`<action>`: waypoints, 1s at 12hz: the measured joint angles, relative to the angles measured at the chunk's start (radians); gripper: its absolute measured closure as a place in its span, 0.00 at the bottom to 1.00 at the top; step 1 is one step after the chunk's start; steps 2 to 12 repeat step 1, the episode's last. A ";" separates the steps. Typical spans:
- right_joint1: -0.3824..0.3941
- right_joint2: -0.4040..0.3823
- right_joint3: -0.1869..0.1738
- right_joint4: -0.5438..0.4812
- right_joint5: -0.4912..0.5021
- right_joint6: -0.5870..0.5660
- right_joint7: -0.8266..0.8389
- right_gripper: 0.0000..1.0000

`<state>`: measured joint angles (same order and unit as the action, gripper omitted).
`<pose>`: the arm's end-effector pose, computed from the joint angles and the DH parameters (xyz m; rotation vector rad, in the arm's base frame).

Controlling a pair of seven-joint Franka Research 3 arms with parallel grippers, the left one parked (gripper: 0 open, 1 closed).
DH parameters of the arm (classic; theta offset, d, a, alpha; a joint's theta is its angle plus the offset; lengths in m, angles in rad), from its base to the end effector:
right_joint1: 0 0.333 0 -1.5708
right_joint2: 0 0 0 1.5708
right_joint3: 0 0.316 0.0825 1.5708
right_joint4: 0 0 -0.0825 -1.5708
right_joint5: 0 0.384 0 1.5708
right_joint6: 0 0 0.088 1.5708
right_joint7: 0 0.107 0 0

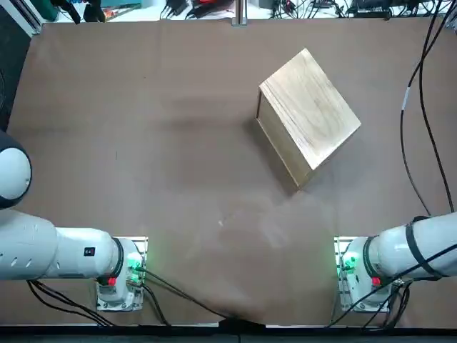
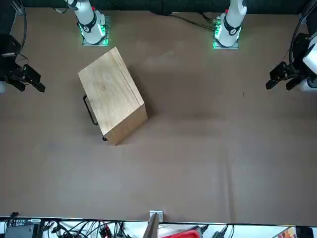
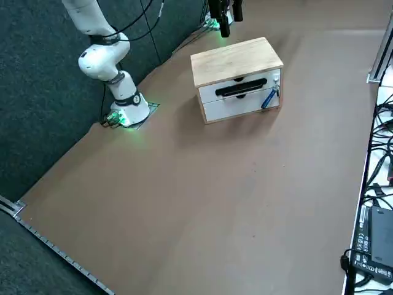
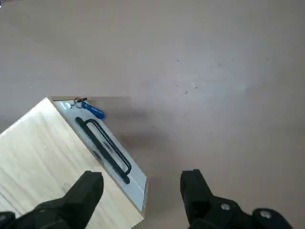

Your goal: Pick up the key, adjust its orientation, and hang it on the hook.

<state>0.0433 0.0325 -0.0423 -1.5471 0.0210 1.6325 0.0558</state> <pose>0.5710 0.0031 0.6231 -3.1182 0.0865 -0.0817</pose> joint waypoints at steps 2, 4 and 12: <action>0.000 0.000 0.000 0.000 0.000 0.000 0.000 0.00; 0.000 0.000 0.000 0.000 0.000 0.000 0.000 0.00; 0.000 0.000 0.000 0.000 0.000 0.000 0.000 0.00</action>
